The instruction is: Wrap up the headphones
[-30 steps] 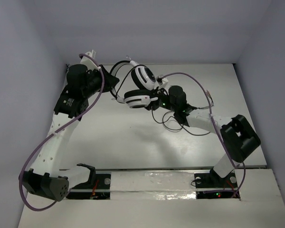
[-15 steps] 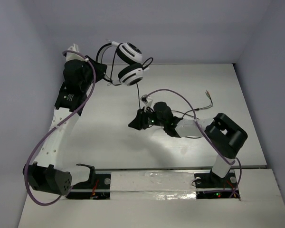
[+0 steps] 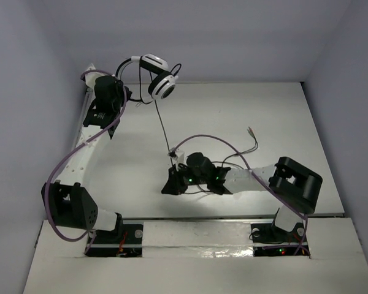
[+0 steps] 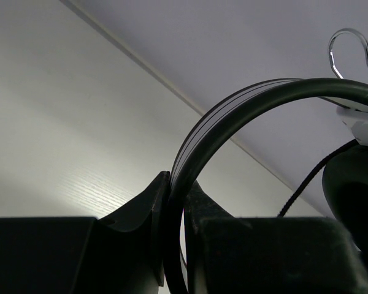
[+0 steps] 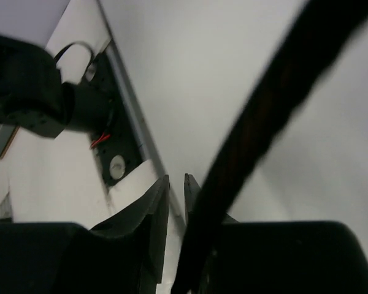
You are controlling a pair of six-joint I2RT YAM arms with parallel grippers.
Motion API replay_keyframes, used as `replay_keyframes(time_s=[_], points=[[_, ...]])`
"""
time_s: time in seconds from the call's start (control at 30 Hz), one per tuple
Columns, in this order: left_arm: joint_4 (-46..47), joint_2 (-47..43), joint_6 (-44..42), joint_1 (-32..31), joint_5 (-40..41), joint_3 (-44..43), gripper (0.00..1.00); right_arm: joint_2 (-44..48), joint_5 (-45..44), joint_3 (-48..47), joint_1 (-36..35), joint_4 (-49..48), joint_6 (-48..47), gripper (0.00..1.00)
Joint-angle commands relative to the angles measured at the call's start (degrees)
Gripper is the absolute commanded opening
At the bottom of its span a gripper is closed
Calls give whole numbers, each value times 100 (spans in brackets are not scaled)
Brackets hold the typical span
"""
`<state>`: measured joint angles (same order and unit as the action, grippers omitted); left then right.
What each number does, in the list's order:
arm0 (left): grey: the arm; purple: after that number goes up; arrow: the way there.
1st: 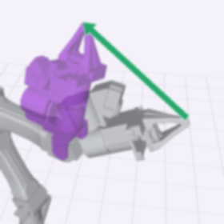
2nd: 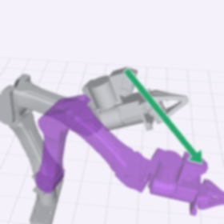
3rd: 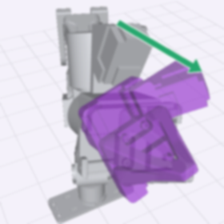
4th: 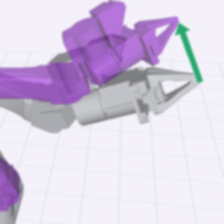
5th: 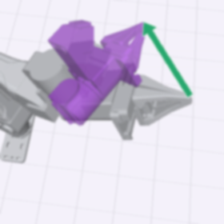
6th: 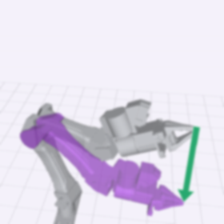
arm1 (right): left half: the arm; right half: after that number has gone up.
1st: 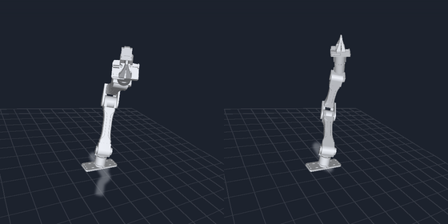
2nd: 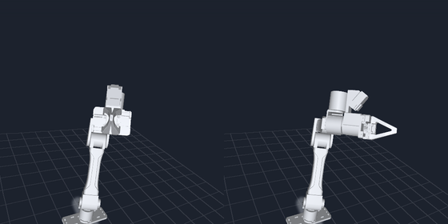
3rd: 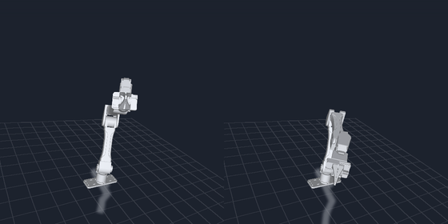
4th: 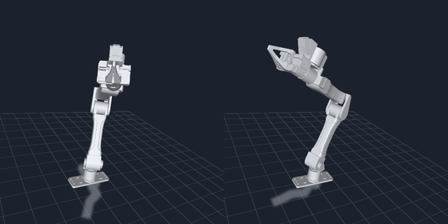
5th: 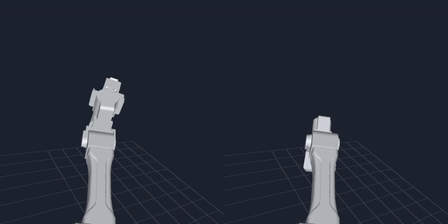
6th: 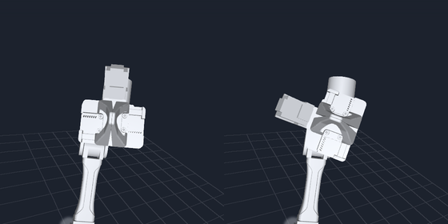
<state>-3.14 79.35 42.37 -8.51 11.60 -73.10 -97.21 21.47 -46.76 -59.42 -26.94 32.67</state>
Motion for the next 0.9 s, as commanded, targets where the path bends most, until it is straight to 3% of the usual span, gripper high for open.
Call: replay_keyframes(time_s=[0.0, 0.27, 0.37, 0.43, 0.53, 0.57, 0.6, 0.77, 0.87], points=[[841, -184, 307, 25, 431, -205, 0, 255, 444, -306, -517, 390, -173, 23], [780, 335, 61, -28, 1248, -222, 0, 588, 1341, -421, -1063, 250, 100, 26], [771, 414, -290, -80, 1661, -248, 0, 1045, 1517, -500, -1133, 723, 21, 29], [683, 502, -571, -133, 2020, -275, 0, 1423, 1413, -658, -1186, 1575, -154, 29], [604, 537, -887, -448, 2451, -205, 0, 1835, 912, -1193, -1186, 2971, -681, 19], [586, 537, -949, -554, 2592, -109, 0, 1898, 511, -1404, -1186, 3332, -926, 7], [569, 520, -1002, -659, 2707, -38, 0, 1968, 211, -1789, -1186, 3849, -981, 2], [349, 239, -1196, -1283, 3155, 505, 0, 2294, -1869, -2968, -1037, 5057, -1568, 0], [322, -51, -1301, -1653, 3200, 893, 0, 2242, -2610, -3574, -598, 5444, -1937, 0]])
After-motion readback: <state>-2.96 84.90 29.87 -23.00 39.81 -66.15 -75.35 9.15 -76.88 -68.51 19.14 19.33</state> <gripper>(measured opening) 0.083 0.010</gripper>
